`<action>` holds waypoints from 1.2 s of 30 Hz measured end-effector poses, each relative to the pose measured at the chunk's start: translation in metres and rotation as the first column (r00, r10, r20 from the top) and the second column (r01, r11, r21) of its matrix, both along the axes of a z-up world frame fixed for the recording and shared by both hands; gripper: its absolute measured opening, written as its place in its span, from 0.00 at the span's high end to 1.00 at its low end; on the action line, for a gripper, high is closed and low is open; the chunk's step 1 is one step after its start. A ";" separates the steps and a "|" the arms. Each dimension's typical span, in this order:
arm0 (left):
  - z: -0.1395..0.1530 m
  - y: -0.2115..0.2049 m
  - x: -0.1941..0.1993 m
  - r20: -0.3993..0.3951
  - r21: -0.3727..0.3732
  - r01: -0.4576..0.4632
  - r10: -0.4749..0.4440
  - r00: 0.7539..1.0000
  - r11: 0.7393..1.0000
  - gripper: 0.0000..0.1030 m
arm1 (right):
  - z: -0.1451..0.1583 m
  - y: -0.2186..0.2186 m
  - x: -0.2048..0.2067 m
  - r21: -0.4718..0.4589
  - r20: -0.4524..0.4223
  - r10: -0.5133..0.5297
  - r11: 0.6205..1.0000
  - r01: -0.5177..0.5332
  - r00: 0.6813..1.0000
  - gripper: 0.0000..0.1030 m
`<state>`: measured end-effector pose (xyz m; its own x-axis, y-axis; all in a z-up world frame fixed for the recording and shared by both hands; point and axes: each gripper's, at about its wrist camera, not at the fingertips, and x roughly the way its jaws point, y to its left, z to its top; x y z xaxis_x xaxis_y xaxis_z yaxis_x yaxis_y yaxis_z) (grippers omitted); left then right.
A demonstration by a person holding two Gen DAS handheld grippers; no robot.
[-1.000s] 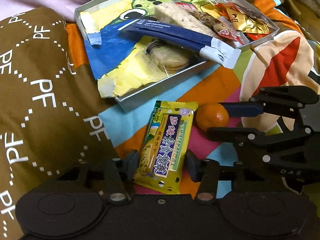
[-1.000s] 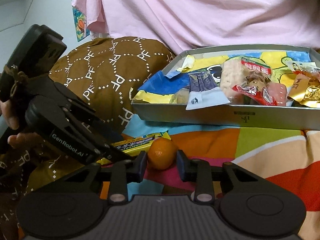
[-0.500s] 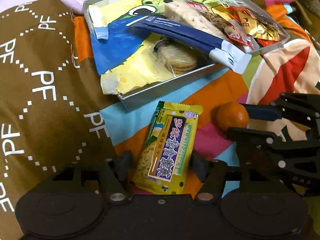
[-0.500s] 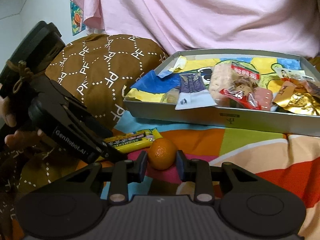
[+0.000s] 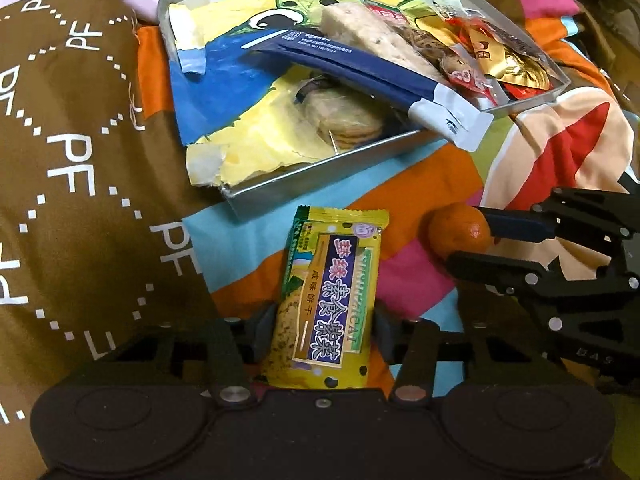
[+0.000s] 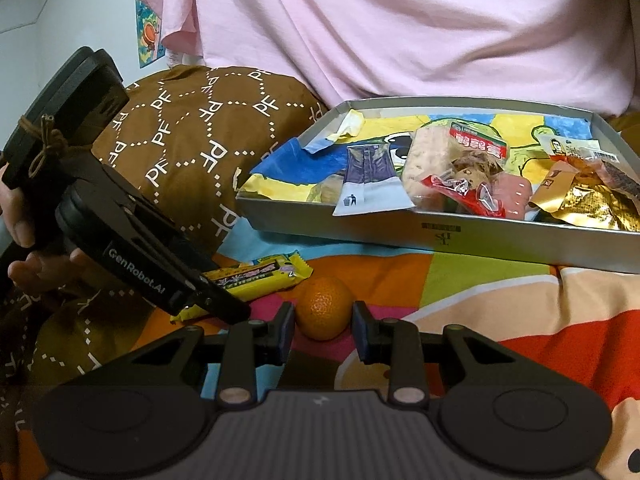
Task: Organize snacks
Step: 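Carry the yellow bar and orange over the grey tray with both tools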
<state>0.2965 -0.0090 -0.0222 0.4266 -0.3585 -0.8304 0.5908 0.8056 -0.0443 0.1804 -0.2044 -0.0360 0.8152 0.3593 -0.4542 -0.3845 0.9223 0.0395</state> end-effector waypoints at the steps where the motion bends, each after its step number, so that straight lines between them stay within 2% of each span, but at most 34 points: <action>1: 0.000 -0.002 -0.001 0.006 0.008 -0.008 0.008 1.000 1.000 0.50 | 0.000 0.000 -0.001 -0.007 0.002 0.000 1.000 0.000 1.000 0.67; 5: 0.004 -0.018 -0.017 0.083 0.070 -0.049 0.043 0.996 0.996 0.51 | 0.002 0.003 -0.004 -0.059 0.028 -0.005 0.998 0.006 1.000 0.67; 11: 0.004 -0.040 -0.044 0.223 0.166 -0.135 0.096 0.970 0.977 0.53 | 0.000 0.009 -0.011 -0.132 0.066 0.000 0.991 0.009 0.998 0.67; 15: 0.002 -0.048 -0.060 0.303 0.226 -0.144 0.071 0.950 0.963 0.53 | 0.000 0.014 -0.018 -0.200 0.107 0.005 0.980 0.017 0.994 0.67; 19: 0.002 -0.050 -0.072 0.350 0.262 -0.168 0.069 0.934 0.950 0.53 | 0.001 0.016 -0.023 -0.236 0.138 0.006 0.971 0.027 0.990 0.67; 23: -0.004 -0.058 -0.090 0.446 0.365 -0.166 -0.015 0.895 0.916 0.53 | 0.002 0.016 -0.028 -0.268 0.170 0.009 0.963 0.037 0.985 0.67; 26: -0.006 -0.060 -0.101 0.483 0.417 -0.165 -0.065 0.873 0.894 0.53 | 0.003 0.016 -0.030 -0.281 0.186 0.011 0.959 0.042 0.983 0.67; 30: -0.004 -0.059 -0.109 0.540 0.438 -0.203 -0.076 0.838 0.876 0.53 | 0.004 0.017 -0.034 -0.294 0.216 0.016 0.954 0.049 0.976 0.67; 33: 0.001 -0.058 -0.110 0.575 0.422 -0.236 -0.057 0.816 0.875 0.53 | 0.008 0.016 -0.037 -0.296 0.248 0.013 0.953 0.063 0.969 0.67; 36: 0.014 -0.052 -0.110 0.584 0.336 -0.275 0.029 0.811 0.901 0.53 | 0.013 0.014 -0.040 -0.288 0.282 0.001 0.954 0.084 0.959 0.67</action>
<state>0.1863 -0.0613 -0.0081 0.8733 0.0490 -0.4847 0.2809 0.7623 0.5831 0.1404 -0.1901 -0.0234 0.9346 0.2072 -0.2892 -0.3021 0.8915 -0.3375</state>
